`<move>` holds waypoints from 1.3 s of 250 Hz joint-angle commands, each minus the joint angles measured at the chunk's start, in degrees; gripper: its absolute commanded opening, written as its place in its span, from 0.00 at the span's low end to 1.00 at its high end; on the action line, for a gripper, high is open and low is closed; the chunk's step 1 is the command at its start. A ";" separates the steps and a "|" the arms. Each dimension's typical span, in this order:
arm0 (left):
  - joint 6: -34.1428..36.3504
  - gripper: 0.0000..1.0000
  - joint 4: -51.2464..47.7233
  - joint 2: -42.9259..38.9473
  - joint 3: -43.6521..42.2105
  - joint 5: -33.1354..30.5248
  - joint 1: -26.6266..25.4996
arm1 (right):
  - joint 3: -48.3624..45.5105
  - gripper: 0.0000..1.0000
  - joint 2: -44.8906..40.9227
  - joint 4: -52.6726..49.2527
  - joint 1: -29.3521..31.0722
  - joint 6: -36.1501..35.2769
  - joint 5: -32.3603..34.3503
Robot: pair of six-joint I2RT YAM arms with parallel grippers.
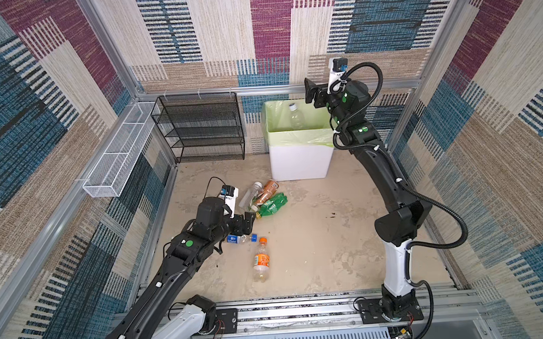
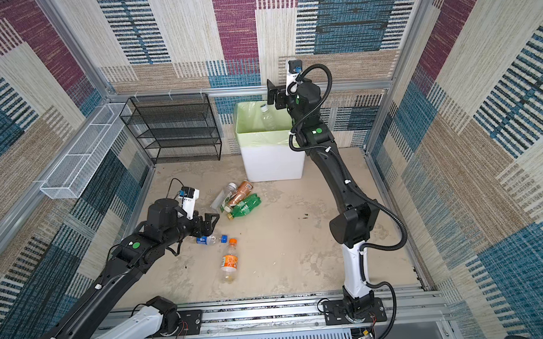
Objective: Throw the plastic bottles in the bin
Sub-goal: 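Open the right gripper over the bin while the left gripper lowers toward the orange-capped bottle, then grasp the orange-capped orange-label bottle with the left gripper while the right gripper draws back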
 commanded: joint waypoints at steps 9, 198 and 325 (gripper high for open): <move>-5.00 0.90 -4.81 1.21 0.15 -2.98 -3.64 | -3.95 0.99 -4.67 2.18 -0.39 -0.75 0.87; -26.05 0.85 -0.01 12.60 -11.10 -5.60 -19.67 | -72.80 0.99 -46.10 18.70 -3.88 7.93 10.36; -24.72 0.69 5.21 21.71 -13.05 -2.31 -20.06 | -82.30 1.00 -50.95 18.25 -5.51 12.30 11.29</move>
